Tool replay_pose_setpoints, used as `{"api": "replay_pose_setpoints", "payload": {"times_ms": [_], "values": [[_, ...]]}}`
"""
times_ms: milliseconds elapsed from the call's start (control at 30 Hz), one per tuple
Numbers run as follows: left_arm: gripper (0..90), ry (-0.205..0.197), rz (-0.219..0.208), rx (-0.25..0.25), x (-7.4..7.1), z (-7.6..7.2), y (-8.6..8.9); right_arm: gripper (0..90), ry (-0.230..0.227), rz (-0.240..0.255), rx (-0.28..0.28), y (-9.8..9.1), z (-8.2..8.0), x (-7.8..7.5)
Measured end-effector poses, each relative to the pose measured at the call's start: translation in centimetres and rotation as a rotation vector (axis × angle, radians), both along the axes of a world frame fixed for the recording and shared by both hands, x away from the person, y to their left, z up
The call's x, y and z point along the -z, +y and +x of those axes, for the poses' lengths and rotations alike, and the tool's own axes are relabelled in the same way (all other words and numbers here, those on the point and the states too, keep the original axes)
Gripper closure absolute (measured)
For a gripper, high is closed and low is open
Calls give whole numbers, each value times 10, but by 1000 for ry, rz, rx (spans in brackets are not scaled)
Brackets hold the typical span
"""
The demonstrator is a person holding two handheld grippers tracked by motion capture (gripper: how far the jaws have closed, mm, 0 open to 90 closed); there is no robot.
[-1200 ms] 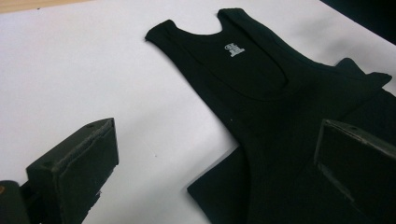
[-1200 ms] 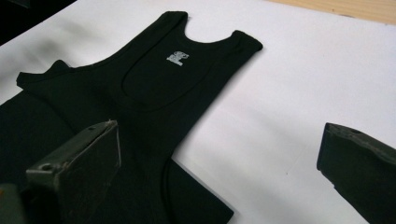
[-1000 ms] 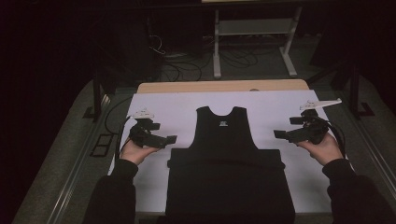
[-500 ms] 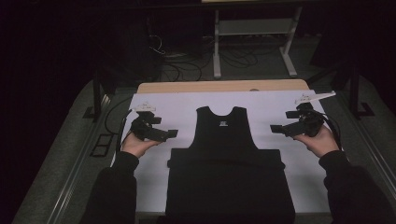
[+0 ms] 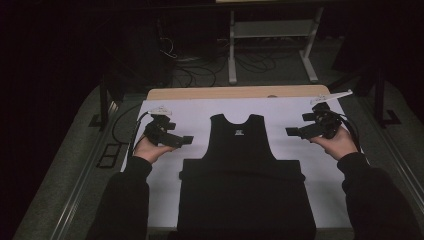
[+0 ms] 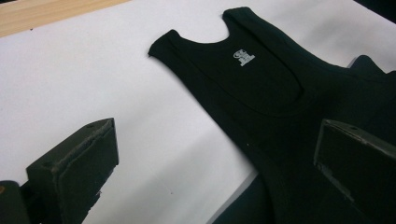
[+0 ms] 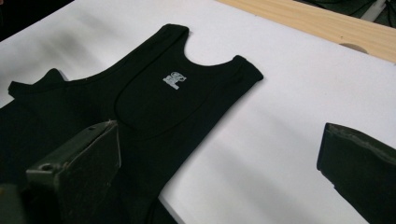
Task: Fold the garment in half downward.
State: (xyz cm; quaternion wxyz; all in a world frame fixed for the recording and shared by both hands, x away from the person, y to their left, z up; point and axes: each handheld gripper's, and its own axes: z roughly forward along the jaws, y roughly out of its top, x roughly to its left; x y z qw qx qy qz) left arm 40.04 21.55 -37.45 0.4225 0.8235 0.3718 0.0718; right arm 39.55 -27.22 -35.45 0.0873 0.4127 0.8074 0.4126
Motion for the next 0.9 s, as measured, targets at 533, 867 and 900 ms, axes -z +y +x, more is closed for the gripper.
{"api": "replay_pose_setpoints", "payload": {"times_ms": [533,867,900], "values": [[0,22,-6,-2,7,18,-7,0,27,-4,25,9,24,14],[0,50,-30,-19,18,35,-14,0,29,-32,4,22,36,17],[0,51,-32,-19,19,36,-15,0,28,-30,5,23,38,17]]}}
